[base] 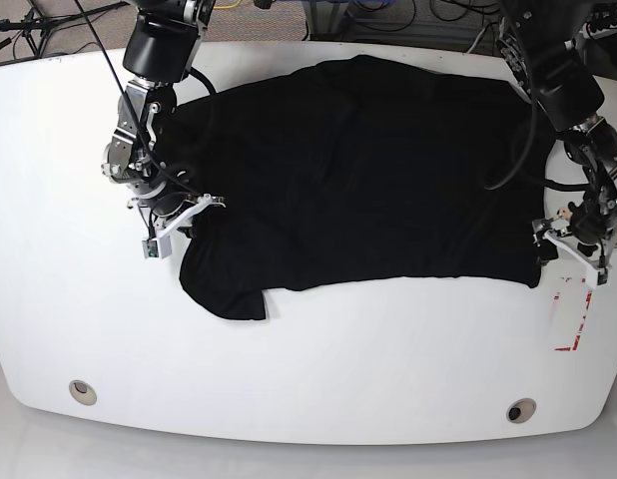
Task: Fold the T-shirt properly
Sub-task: 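Grasp the shirt's side edges with both grippers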
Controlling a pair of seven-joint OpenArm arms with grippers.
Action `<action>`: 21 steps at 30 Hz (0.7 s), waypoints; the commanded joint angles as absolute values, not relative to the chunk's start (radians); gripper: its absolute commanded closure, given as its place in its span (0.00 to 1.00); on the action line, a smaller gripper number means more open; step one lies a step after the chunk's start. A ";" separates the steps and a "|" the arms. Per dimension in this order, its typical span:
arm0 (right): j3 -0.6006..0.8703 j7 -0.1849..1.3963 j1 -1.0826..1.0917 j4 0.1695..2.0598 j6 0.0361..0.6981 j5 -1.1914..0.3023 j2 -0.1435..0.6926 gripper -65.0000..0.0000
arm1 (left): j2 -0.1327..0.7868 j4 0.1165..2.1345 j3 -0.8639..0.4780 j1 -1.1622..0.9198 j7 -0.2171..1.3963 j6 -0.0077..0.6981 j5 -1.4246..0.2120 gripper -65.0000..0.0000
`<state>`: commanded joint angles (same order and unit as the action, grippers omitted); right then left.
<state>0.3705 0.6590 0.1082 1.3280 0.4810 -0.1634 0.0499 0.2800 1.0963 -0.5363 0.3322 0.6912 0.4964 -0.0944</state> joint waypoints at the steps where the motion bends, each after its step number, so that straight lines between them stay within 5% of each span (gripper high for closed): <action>1: 0.369 0.659 0.108 1.328 0.481 -0.163 0.050 1.00 | 0.280 1.073 -0.527 0.338 0.679 0.496 -0.090 0.15; 14: 0.372 0.657 0.107 1.328 0.479 -0.170 0.050 1.00 | 0.274 0.894 -0.496 0.372 0.605 0.450 -0.088 0.17; 21: 0.372 0.657 0.107 1.330 0.481 -0.171 0.048 1.00 | 0.249 0.895 -0.423 0.372 0.611 0.458 -0.093 0.42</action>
